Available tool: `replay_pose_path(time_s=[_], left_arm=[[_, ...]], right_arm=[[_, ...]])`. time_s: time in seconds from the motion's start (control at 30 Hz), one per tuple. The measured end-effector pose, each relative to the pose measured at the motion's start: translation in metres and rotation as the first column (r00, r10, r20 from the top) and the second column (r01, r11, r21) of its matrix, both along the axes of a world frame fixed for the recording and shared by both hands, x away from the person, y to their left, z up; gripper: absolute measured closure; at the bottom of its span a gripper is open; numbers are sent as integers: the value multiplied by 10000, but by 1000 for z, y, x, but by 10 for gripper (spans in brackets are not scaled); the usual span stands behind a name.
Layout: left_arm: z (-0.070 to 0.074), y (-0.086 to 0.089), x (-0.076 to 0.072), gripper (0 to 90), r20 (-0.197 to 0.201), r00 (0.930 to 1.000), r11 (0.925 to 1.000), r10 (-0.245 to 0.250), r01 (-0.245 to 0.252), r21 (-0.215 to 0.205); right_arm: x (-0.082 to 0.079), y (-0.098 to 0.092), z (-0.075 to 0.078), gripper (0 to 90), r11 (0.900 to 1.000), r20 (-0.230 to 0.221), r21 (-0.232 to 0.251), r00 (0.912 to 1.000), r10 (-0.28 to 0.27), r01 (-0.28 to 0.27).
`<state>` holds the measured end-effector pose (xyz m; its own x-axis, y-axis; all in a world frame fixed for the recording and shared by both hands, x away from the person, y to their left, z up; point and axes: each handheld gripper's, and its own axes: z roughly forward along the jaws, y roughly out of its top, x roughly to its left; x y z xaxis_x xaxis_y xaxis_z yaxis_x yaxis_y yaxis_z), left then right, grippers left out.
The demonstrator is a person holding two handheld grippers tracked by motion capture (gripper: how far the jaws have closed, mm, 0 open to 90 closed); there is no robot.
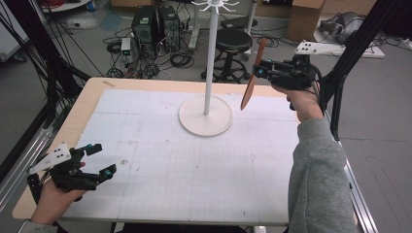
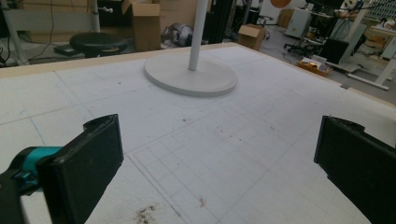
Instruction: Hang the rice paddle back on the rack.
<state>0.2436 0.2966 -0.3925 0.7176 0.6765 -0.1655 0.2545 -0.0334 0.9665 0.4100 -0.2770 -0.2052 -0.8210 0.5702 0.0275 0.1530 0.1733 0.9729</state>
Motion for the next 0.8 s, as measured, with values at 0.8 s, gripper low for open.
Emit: replay_pose_path(time_s=[0.8], left_arm=[[0, 10, -2, 18, -78, 9997, 9993, 241, -244, -287]], right_arm=[[25, 12, 27, 649, 9972, 117, 125, 9973, 731, -732]])
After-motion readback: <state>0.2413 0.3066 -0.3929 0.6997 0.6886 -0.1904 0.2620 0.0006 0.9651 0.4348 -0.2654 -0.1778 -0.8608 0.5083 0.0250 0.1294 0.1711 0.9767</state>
